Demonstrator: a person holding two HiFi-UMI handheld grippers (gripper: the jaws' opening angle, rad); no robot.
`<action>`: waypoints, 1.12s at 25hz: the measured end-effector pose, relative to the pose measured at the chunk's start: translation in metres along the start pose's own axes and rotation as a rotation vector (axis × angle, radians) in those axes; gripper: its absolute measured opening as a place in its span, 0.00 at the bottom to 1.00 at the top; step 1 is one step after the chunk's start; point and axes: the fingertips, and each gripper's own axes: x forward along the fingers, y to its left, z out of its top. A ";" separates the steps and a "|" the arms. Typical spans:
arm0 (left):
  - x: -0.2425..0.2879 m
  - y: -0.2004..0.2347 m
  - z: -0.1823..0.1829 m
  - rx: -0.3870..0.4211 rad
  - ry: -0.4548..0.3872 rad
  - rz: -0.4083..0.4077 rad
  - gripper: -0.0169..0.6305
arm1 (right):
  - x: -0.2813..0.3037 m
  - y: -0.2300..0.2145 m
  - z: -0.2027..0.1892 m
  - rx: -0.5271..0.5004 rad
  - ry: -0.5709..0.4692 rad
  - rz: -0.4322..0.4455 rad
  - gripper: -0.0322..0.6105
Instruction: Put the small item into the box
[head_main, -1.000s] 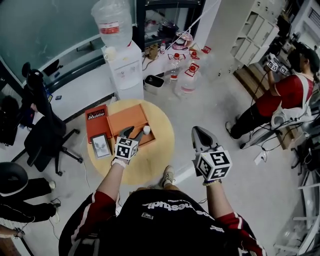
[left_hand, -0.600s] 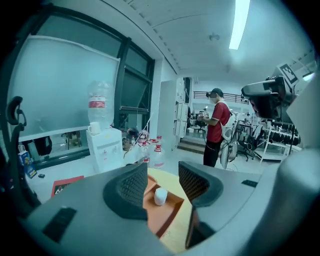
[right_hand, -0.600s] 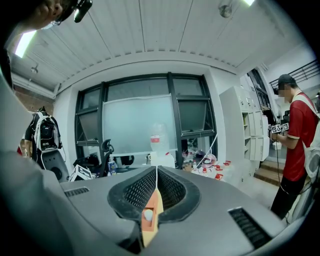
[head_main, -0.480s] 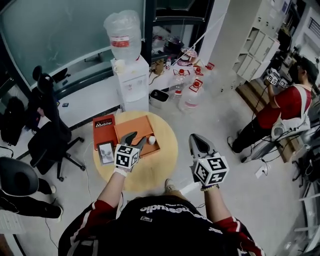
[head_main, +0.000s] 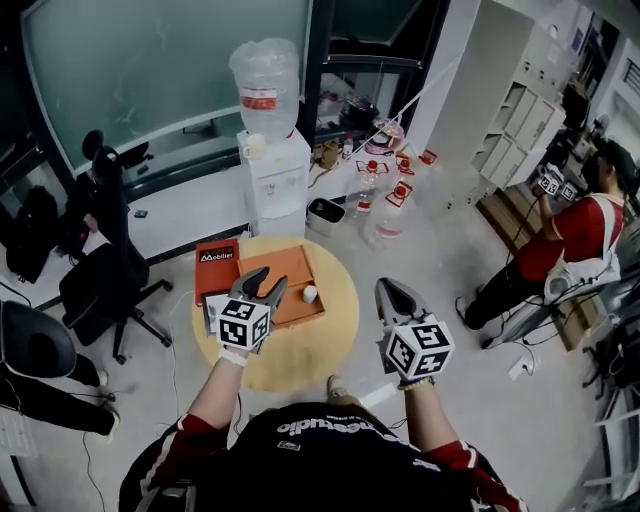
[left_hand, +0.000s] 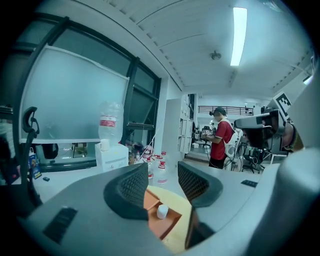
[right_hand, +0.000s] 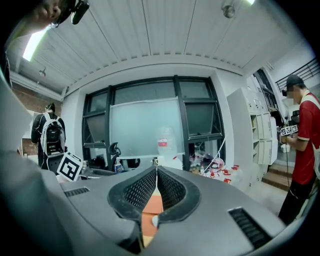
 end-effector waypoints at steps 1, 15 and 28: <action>-0.007 0.002 0.006 0.001 -0.011 0.013 0.33 | 0.001 0.003 0.000 -0.001 0.000 0.008 0.10; -0.079 0.015 0.062 0.013 -0.154 0.122 0.33 | 0.006 0.033 0.011 -0.009 -0.035 0.056 0.10; -0.094 -0.001 0.084 0.052 -0.213 0.122 0.23 | 0.000 0.048 0.029 -0.010 -0.087 0.060 0.10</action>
